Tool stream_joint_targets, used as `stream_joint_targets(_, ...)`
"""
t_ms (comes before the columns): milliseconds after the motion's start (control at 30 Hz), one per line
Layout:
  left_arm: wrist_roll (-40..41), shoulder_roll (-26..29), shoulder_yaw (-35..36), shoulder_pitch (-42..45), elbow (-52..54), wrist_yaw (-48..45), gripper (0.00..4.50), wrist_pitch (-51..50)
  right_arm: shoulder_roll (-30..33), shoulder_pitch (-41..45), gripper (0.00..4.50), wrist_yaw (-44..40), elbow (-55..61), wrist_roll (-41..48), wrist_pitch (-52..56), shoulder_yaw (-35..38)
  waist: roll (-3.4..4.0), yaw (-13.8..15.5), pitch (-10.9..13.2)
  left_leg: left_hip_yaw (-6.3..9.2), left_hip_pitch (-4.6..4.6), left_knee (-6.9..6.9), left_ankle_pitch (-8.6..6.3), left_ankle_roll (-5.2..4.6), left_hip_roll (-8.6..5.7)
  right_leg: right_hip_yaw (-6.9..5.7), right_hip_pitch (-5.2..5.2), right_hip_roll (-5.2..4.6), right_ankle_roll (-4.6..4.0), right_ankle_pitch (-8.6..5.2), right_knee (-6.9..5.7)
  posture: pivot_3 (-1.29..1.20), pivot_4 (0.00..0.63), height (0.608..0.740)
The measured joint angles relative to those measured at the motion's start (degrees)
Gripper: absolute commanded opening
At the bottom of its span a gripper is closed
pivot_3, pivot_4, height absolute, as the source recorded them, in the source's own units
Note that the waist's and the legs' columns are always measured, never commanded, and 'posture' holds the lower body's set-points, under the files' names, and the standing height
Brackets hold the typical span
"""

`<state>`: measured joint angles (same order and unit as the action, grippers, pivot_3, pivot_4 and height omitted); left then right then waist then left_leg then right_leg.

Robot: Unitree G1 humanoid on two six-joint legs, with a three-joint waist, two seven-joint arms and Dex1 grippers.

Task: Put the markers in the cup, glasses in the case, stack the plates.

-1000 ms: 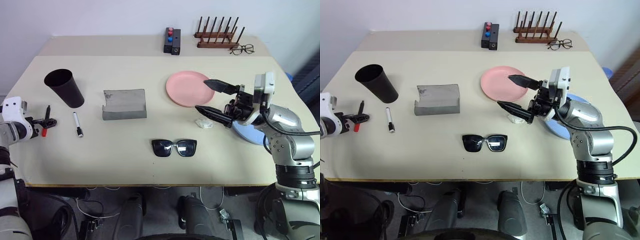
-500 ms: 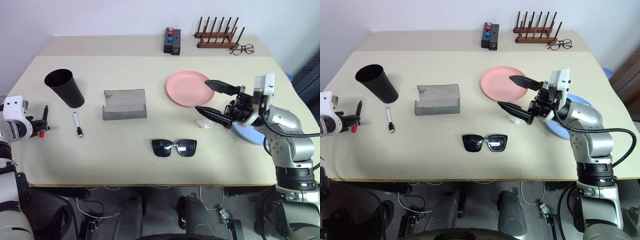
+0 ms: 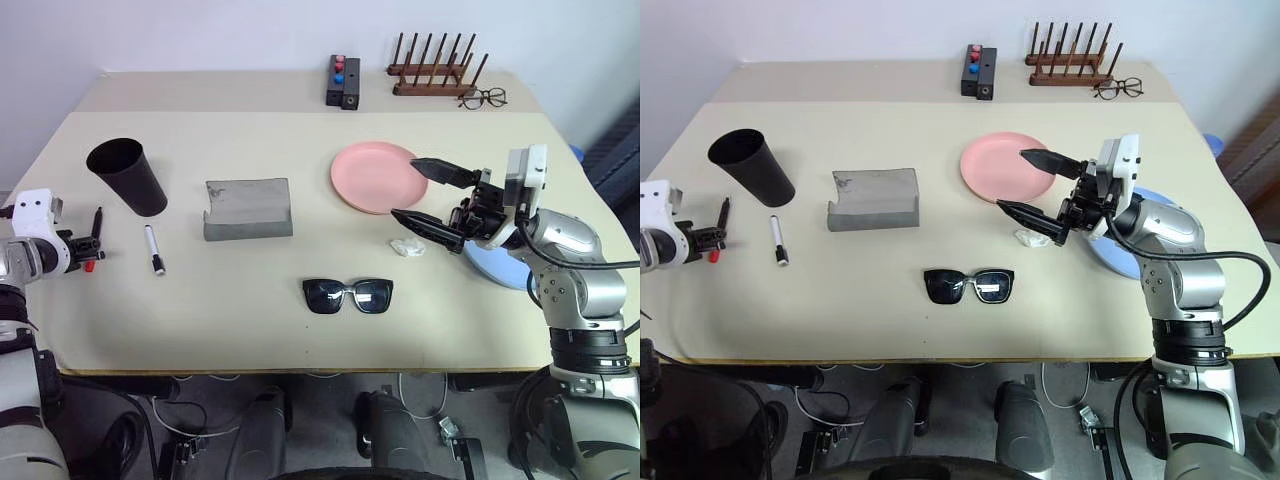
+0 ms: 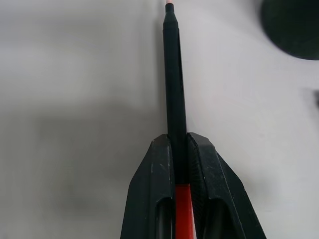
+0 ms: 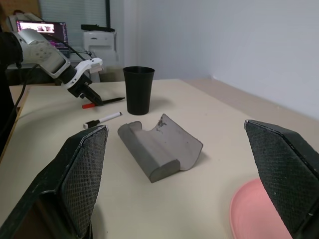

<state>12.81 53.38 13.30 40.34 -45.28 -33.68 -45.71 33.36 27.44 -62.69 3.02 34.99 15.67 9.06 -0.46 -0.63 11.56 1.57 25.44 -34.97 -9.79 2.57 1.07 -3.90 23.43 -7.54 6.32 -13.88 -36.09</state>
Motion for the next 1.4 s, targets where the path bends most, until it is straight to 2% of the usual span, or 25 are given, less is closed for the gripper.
stream_joint_targets(333, 4.00, -0.01, 10.67, -3.95, 8.51, 3.07, 0.04, 9.20, -0.20, 1.34, 4.50, -0.81, -2.26, -0.53, -1.86, -0.71, 0.00, -0.02, 0.00, 0.00, -0.01, 0.00, 0.00, 0.00, 0.00, 0.01, 0.00, 0.00, 0.01, 0.00, -0.01, 0.00, 0.150, 0.740)
stream_joint_targets(733, 6.41, -0.67, 11.24, -7.37, 15.83, 2.32, 0.04, 8.06, -0.58, 2.42, 4.50, -5.82, -1.20, 0.71, -1.60, -2.92, 0.00, 0.01, 0.00, 0.00, -0.01, -0.03, 0.00, 0.00, 0.00, 0.01, -0.01, 0.00, 0.01, 0.01, -0.01, 0.00, 0.150, 0.740)
stream_joint_targets(1067, 11.52, -7.23, 17.28, -4.92, 27.95, 3.14, 0.04, 25.40, -0.54, 4.45, 4.50, -5.31, -6.36, -0.72, -4.02, -2.69, -0.05, -0.02, 0.00, -0.01, -0.01, -0.04, 0.01, 0.00, 0.00, 0.01, -0.04, 0.00, 0.19, 0.12, 0.01, 0.00, 0.150, 0.740)
stream_joint_targets(1400, 12.38, -8.54, 16.64, 1.39, 24.92, 0.99, 0.04, 37.35, -0.52, 4.43, 4.50, -4.02, -6.36, -1.14, -4.24, -1.93, -0.05, 0.03, 0.00, -0.03, -0.05, -0.08, 0.03, -0.02, 0.00, 0.03, -0.09, 0.02, 0.22, 0.13, -0.01, 0.00, 0.150, 0.740)
